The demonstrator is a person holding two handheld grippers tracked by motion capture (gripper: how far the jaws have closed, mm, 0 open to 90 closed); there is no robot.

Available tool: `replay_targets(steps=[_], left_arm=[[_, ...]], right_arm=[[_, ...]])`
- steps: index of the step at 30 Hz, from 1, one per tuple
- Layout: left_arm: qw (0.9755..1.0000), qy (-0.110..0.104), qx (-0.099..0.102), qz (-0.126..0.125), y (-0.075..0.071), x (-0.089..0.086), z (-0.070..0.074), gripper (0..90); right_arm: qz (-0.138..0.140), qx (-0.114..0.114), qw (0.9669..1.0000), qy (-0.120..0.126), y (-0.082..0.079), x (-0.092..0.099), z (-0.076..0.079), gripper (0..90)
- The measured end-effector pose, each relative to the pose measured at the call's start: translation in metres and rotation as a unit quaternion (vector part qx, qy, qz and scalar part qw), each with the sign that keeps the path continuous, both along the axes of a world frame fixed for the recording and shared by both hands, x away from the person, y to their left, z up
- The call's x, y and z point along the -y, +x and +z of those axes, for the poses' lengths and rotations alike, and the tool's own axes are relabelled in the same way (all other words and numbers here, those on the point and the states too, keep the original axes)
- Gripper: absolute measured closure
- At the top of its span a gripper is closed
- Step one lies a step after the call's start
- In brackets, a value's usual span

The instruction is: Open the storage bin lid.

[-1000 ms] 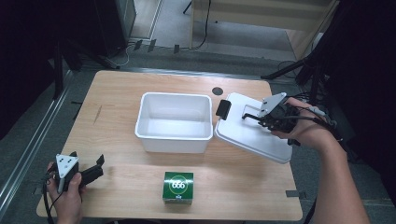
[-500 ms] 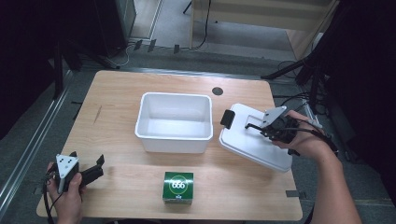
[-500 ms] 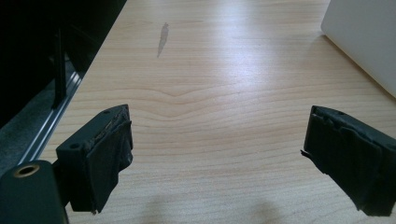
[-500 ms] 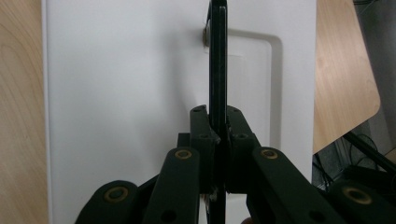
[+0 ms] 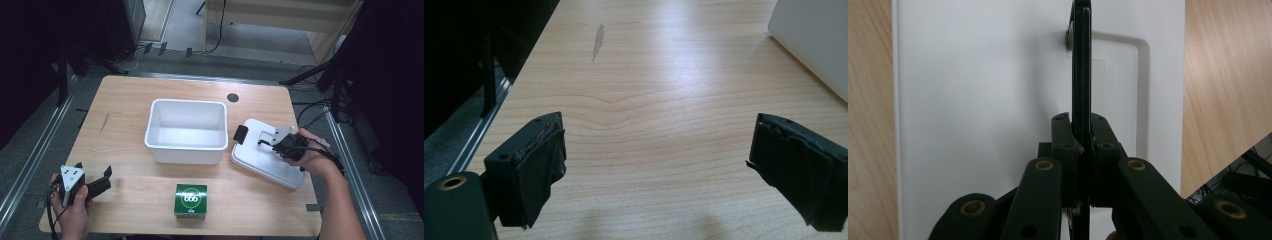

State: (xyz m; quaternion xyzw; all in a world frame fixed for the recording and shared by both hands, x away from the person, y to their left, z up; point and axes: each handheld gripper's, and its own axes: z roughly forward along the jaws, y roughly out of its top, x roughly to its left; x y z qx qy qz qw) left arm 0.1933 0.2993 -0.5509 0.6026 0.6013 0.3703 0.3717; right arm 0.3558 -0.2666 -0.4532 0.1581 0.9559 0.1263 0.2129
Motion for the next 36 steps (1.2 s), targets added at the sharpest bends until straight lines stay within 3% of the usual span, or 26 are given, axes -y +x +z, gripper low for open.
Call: replay_targets(steps=[11,14,16,20,23,26,29,31,36], left_arm=[[1.0000,-0.002,-0.003,0.000,0.001,0.000,0.000,8.3],[1.0000,-0.002,-0.005,0.001,0.001,0.000,0.000,8.4],[1.0000,-0.003,-0.002,0.001,0.001,0.000,0.000,8.3],[1.0000,-0.005,-0.003,0.001,0.001,-0.001,0.000,8.4],[1.0000,-0.004,-0.004,0.001,0.001,-0.001,0.000,8.4],[1.0000,-0.005,-0.003,0.001,0.001,0.000,0.000,8.4],[1.0000,-0.002,-0.003,0.002,0.001,0.000,0.000,8.3],[1.0000,-0.001,-0.002,0.001,0.001,0.000,0.000,8.4],[1.0000,0.001,-0.008,0.000,0.002,0.000,0.000,8.3]], right_arm=[[-0.007,0.007,0.9999,-0.010,-0.002,-0.007,-0.021,84.7],[-0.009,0.009,0.9999,-0.003,-0.004,-0.007,-0.024,83.7],[-0.009,0.006,0.9999,0.010,-0.007,-0.007,-0.023,75.4],[-0.011,-0.005,0.9997,0.019,-0.014,-0.009,-0.018,46.8],[-0.009,-0.017,0.9995,0.024,-0.020,-0.010,-0.012,36.4],[-0.032,-0.028,0.9990,0.016,-0.025,-0.011,-0.007,12.8],[-0.036,-0.030,0.9986,0.022,-0.031,-0.012,-0.003,4.4],[-0.030,-0.048,0.9980,0.029,-0.035,-0.016,-0.001,0.0],[-0.004,-0.073,0.9963,0.044,-0.048,-0.032,0.006,0.0]])
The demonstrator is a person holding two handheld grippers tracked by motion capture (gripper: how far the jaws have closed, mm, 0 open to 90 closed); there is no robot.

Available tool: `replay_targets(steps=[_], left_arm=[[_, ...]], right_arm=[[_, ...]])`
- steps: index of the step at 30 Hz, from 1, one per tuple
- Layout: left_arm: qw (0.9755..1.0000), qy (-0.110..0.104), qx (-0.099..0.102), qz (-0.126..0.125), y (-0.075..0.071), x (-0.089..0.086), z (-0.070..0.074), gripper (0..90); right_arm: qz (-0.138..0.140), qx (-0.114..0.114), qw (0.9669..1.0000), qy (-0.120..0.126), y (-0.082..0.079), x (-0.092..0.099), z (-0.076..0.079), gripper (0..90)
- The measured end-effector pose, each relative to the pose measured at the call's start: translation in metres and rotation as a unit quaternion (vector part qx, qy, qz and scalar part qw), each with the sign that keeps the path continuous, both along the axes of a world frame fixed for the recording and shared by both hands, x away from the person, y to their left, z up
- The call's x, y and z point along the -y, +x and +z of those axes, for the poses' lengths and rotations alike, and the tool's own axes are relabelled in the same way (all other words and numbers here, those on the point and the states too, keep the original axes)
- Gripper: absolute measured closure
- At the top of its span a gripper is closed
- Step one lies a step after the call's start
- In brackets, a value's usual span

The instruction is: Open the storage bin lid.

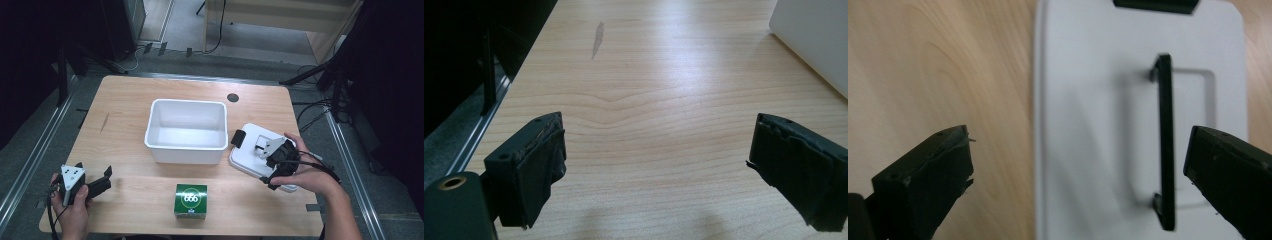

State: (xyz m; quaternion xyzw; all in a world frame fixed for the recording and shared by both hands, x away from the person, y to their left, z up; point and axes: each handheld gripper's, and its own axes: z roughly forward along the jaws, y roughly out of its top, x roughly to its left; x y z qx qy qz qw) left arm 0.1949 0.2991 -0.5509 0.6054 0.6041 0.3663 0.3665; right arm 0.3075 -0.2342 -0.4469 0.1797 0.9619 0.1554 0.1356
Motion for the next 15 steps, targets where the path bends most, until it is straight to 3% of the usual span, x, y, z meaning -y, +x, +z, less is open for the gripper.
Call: replay_targets(steps=[4,15], left_arm=[[1.0000,-0.001,0.005,-0.002,0.000,0.000,0.000,8.3],[1.0000,-0.002,0.002,-0.002,0.000,0.000,0.000,8.4]], right_arm=[[0.007,-0.011,0.9997,0.023,-0.008,-0.012,0.006,0.0],[0.062,-0.008,0.9976,0.030,-0.032,-0.053,0.019,0.0]])
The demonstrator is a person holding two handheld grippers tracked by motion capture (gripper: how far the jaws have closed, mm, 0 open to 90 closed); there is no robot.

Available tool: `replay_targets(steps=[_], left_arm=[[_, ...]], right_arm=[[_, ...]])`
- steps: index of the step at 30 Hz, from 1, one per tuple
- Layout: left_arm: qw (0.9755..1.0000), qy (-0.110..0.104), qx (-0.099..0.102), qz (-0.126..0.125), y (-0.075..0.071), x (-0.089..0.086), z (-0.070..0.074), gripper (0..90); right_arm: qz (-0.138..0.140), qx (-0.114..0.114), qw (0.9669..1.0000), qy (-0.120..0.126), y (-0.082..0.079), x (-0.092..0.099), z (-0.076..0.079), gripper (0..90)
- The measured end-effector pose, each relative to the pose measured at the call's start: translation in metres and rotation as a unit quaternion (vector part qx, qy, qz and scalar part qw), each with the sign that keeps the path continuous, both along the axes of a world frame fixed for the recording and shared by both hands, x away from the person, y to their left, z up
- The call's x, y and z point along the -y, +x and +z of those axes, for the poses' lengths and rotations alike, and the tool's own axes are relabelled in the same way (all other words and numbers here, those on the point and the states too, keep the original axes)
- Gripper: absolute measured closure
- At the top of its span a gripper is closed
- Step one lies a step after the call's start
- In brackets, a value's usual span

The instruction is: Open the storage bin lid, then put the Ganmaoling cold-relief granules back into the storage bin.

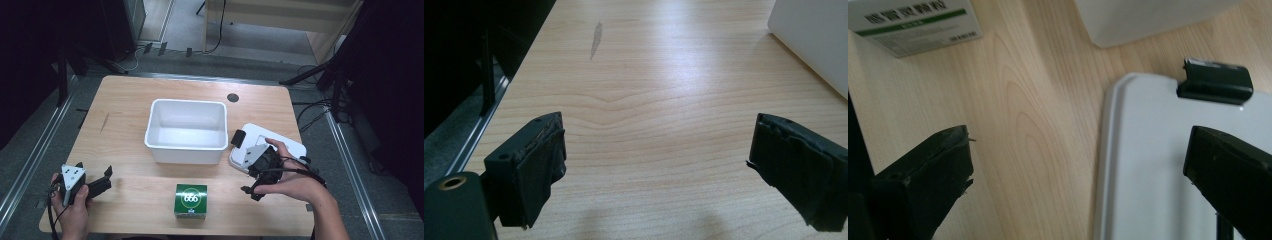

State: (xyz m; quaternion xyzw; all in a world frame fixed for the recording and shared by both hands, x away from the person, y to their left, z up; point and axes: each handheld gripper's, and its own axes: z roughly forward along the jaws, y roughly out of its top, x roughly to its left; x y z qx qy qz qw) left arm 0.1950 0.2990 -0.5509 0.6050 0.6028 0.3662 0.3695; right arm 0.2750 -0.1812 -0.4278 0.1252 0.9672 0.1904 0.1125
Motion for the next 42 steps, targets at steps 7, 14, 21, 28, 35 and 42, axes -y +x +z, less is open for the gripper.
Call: replay_targets(steps=[7,14,21,28,35,42], left_arm=[[1.0000,0.000,0.000,0.001,0.000,0.000,0.000,8.4],[1.0000,-0.001,0.002,-0.001,0.000,0.000,0.000,8.4],[1.0000,-0.003,0.000,-0.001,0.000,-0.001,0.000,8.4],[1.0000,-0.004,0.000,-0.002,0.000,-0.001,0.000,8.4],[1.0000,-0.002,0.001,-0.001,0.001,0.000,0.000,8.4],[1.0000,-0.005,0.001,-0.001,0.001,0.000,0.000,8.4]], right_arm=[[0.028,0.002,0.9996,0.006,-0.009,-0.023,0.002,0.0],[0.061,0.003,0.9982,-0.001,-0.020,-0.050,0.003,0.0],[0.090,0.003,0.9959,-0.006,-0.028,-0.072,0.002,0.0],[0.110,-0.007,0.9939,-0.010,-0.035,-0.090,-0.005,0.0],[0.132,-0.014,0.9912,-0.008,-0.041,-0.103,-0.007,0.0],[0.141,-0.025,0.9897,-0.010,-0.044,-0.112,-0.013,0.0]])
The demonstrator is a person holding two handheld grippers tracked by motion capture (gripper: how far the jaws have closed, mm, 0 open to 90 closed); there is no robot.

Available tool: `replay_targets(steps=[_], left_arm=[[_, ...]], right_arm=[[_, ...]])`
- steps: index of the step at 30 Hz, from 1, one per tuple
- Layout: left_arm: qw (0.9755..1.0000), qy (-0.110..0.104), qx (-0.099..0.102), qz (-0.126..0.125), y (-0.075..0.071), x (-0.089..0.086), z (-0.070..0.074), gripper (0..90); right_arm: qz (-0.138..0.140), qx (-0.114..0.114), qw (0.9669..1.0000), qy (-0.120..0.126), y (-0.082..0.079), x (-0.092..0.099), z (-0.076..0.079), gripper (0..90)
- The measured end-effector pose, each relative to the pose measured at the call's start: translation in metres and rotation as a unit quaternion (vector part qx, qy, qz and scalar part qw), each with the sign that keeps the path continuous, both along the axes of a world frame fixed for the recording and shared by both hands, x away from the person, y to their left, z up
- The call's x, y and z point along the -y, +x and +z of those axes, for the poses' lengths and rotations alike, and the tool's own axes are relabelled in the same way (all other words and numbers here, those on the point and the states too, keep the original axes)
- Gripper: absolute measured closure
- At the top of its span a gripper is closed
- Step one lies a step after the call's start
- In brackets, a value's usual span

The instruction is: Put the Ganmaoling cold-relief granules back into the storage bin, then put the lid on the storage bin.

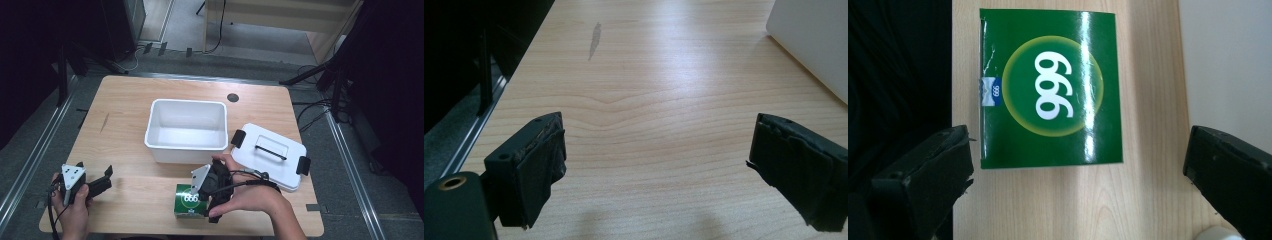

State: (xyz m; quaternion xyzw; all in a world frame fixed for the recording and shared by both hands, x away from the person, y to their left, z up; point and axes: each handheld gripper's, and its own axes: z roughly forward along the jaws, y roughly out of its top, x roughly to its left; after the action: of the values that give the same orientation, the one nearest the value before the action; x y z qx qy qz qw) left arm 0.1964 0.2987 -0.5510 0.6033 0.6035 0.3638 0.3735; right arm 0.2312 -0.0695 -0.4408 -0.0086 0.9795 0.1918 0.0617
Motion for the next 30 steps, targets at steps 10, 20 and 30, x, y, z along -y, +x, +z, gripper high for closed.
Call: replay_targets(steps=[10,20,30], left_arm=[[1.0000,-0.001,0.000,0.001,0.000,0.000,0.000,8.4],[1.0000,0.001,-0.002,-0.001,0.001,0.002,0.000,8.4],[1.0000,-0.001,-0.002,-0.003,0.001,0.002,0.000,8.4]], right_arm=[[0.013,-0.003,0.9997,-0.018,-0.002,-0.013,-0.011,0.0],[0.025,-0.016,0.9988,-0.040,-0.003,-0.024,-0.026,0.0],[0.030,-0.016,0.9982,-0.049,-0.001,-0.030,-0.035,12.2]])
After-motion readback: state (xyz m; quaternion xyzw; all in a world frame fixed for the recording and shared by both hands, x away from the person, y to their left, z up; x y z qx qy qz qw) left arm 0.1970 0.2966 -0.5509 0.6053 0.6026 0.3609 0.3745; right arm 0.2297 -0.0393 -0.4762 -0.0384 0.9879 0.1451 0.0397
